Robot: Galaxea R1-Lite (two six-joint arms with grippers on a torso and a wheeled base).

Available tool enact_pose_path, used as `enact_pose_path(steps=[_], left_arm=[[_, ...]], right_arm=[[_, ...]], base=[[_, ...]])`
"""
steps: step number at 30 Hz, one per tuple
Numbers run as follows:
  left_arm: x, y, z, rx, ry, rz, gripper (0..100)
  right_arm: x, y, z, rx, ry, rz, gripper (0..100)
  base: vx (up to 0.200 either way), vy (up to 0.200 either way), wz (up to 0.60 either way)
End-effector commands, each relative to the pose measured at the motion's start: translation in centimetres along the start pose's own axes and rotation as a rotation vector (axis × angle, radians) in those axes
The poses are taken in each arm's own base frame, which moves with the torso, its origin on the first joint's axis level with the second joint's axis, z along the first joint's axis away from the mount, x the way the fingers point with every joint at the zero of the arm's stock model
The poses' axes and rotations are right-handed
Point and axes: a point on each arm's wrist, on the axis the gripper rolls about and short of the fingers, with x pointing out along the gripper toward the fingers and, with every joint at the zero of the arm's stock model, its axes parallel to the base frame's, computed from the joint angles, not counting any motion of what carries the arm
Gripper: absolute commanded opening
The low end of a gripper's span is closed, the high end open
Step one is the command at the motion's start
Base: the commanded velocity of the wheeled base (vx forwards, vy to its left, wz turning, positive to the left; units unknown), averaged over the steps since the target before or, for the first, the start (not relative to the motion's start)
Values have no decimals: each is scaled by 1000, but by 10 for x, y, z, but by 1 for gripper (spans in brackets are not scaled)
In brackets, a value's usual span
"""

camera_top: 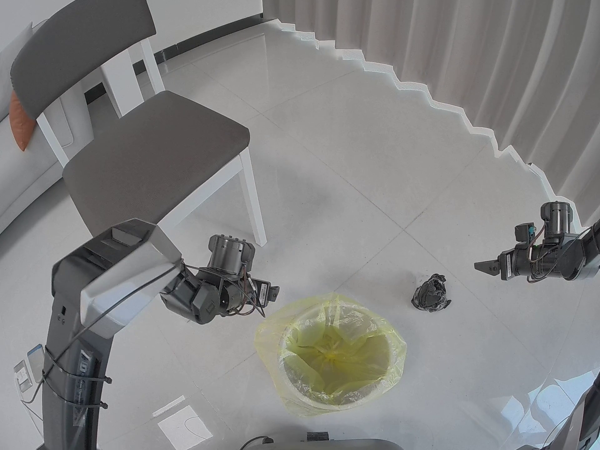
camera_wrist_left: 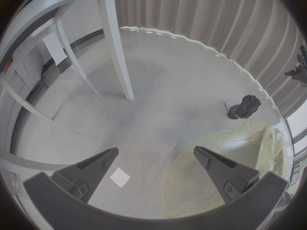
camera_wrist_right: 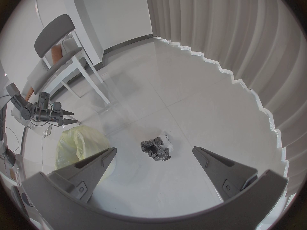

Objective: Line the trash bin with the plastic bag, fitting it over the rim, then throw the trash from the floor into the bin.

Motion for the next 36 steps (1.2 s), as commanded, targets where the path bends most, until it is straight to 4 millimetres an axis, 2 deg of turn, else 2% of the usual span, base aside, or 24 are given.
enact_pose_path(steps=[1,4,6,7,8,9,10,12,17,20,22,24,25,27,34,36], left_arm=[[-49,11,28,-18,-87,26,100],[-63,15,27,-25,-92,109,100],[-71,15,28,-30,-104,120,100],[-85,17,30,-38,-130,119,100],[-91,17,30,-40,-138,120,100],[-91,17,30,-40,-138,120,100],[-105,19,34,-40,-171,127,100],[-122,20,42,-38,-198,129,100],[-147,18,46,-11,-193,122,100],[-151,17,43,-8,-184,122,100],[-157,14,17,0,-111,146,100],[-163,15,3,7,-81,169,100],[-163,15,3,7,-81,169,100],[-166,15,2,-11,-91,171,100],[-168,17,10,-38,-139,178,100],[-169,20,11,-38,-144,185,100]], right_arm=[[14,-10,-20,34,43,-9,100],[17,-7,-26,31,30,-7,100],[19,-6,-29,28,22,-5,100],[24,-4,-35,15,7,-6,100],[27,-2,-37,6,-3,-7,100],[27,-2,-37,6,-3,-7,100],[33,3,-40,-14,-33,-9,100],[37,10,-45,-26,-52,-6,100],[59,30,-56,-19,-73,-10,100],[67,35,-59,-33,-69,-23,100],[74,36,-64,-42,-56,-22,100],[80,34,-65,-37,-53,-23,100],[80,34,-65,-37,-53,-23,100],[96,31,-68,-36,-48,-21,100],[124,31,-70,-32,11,-39,100],[139,27,-68,-31,25,-61,100]], base=[[0,0,0],[0,0,0],[0,0,0],[0,0,0],[0,0,0],[0,0,0],[0,0,0],[0,0,0],[0,0,0],[0,0,0],[0,0,0],[0,0,0],[0,0,0],[0,0,0],[0,0,0],[0,0,0]])
